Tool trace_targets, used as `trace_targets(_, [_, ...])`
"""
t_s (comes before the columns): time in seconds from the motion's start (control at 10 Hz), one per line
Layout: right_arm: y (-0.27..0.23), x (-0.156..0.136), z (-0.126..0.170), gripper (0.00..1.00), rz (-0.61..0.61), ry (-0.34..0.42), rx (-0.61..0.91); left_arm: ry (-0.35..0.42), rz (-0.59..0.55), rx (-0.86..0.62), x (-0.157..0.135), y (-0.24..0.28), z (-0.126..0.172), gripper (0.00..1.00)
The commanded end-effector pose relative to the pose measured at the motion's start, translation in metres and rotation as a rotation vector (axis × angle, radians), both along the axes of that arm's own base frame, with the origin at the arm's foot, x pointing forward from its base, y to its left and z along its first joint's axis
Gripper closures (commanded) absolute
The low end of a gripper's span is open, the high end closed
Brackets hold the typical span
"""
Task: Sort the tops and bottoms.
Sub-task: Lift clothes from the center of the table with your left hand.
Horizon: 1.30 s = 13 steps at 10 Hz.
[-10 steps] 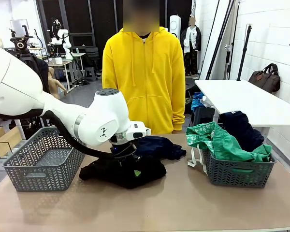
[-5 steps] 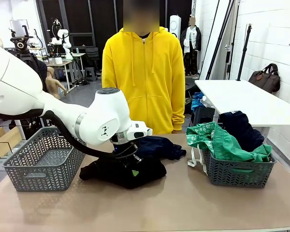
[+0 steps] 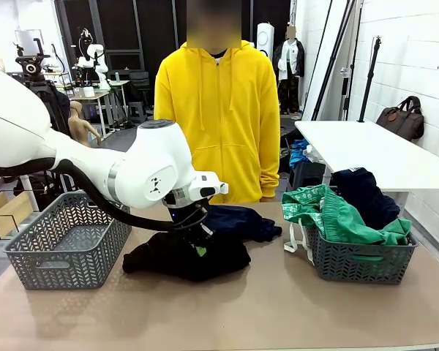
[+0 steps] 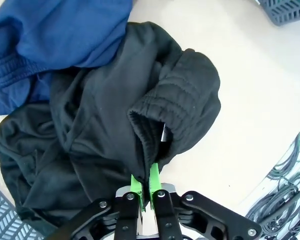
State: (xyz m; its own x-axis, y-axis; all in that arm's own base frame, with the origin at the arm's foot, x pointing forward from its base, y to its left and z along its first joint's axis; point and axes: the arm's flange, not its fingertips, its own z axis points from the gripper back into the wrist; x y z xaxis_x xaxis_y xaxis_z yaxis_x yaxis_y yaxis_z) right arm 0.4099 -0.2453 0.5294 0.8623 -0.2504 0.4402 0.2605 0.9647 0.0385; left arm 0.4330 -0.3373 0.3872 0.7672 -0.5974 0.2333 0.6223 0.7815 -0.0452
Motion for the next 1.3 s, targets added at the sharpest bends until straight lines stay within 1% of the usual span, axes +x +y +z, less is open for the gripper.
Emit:
trace_targets(0.0, [0.000,-0.002,-0.001,0.00,0.008,0.015,-0.016,0.007,0.010,-0.020,-0.003,0.009,0.014,1.00])
trace_targets(0.1, [0.000,-0.002,-0.001,0.00,0.008,0.015,-0.016,0.021,-0.003,-0.009,-0.003,0.008,0.027,1.00])
trace_targets(0.2, [0.000,-0.002,-0.001,0.00,0.008,0.015,-0.016,0.006,-0.025,-0.003,-0.004,0.005,0.048,1.00])
trace_targets(0.3, [0.000,-0.002,-0.001,0.00,0.008,0.015,-0.016,-0.051,-0.015,-0.004,0.006,0.004,0.078,1.00])
trace_targets(0.4, [0.000,-0.002,-0.001,0.00,0.008,0.015,-0.016,-0.098,0.013,-0.026,0.014,0.001,0.117,1.00])
trace_targets(0.5, [0.000,-0.002,-0.001,0.00,0.008,0.015,-0.016,-0.173,0.050,-0.020,0.019,-0.007,0.160,1.00])
trace_targets(0.6, [0.000,-0.002,-0.001,0.00,0.008,0.015,-0.016,-0.309,0.057,-0.003,0.021,-0.017,0.198,1.00])
trace_targets(0.8, [0.000,-0.002,-0.001,0.00,0.008,0.015,-0.016,-0.361,0.056,-0.022,0.019,-0.044,0.279,1.00])
trace_targets(0.9, [0.000,-0.002,-0.001,0.00,0.008,0.015,-0.016,-0.397,0.044,-0.054,0.013,-0.059,0.323,1.00])
trace_targets(1.0, [0.000,-0.002,-0.001,0.00,0.008,0.015,-0.016,-0.435,0.054,-0.070,0.005,-0.072,0.355,1.00])
trace_targets(1.2, [0.000,-0.002,-0.001,0.00,0.008,0.015,-0.016,-0.452,0.111,-0.069,-0.004,-0.095,0.411,1.00])
